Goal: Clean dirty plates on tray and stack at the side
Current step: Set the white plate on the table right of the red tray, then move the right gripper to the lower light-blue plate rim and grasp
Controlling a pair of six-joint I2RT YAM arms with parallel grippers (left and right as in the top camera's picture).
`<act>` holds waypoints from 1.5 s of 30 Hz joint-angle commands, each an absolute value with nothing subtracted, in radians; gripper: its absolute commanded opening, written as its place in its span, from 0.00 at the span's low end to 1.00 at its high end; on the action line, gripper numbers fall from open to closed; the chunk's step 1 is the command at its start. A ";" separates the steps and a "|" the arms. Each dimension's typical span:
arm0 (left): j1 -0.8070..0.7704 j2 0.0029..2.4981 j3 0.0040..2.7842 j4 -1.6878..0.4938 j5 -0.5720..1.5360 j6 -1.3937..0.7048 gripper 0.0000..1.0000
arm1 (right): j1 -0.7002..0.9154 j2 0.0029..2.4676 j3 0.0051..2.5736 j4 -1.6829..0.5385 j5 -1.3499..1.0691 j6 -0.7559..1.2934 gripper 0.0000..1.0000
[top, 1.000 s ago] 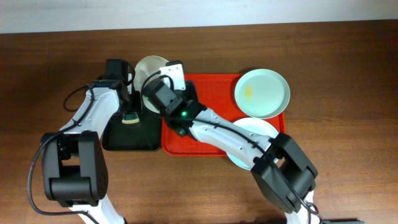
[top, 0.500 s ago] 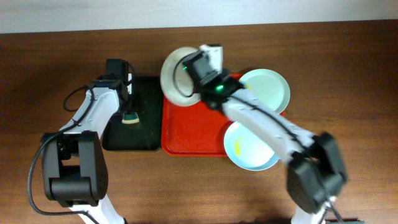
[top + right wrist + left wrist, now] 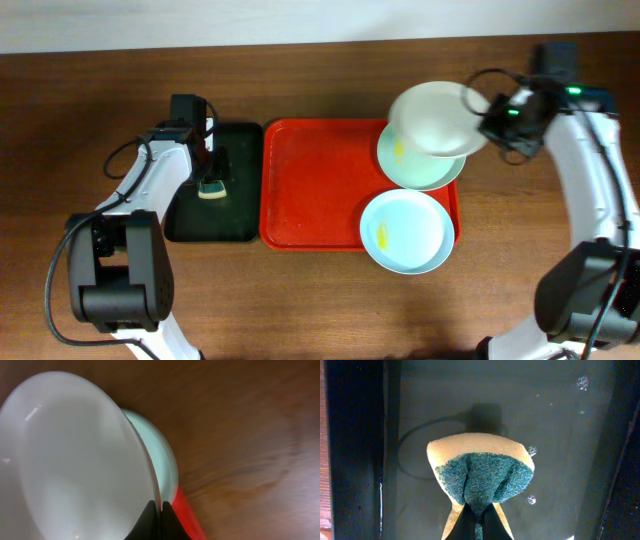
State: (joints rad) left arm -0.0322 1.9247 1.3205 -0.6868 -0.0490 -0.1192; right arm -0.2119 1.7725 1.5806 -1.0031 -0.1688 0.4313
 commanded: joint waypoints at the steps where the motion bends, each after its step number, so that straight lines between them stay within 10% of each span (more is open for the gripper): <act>1: -0.033 1.932 1.327 -0.682 -0.037 -0.104 0.00 | -0.343 1.762 1.546 -1.019 -0.217 0.356 0.04; 13: -0.033 1.932 1.327 -0.682 -0.037 -0.104 0.00 | -0.684 1.763 1.381 -0.969 -0.142 0.348 0.04; 45: -0.033 1.932 1.327 -0.683 -0.037 -0.104 0.00 | -0.561 1.763 1.176 -0.747 -0.078 0.351 0.18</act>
State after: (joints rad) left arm -0.0322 1.9244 1.3205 -0.6872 -0.0486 -0.1192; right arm -0.5674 1.7721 1.1793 -0.7399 -0.0898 0.3565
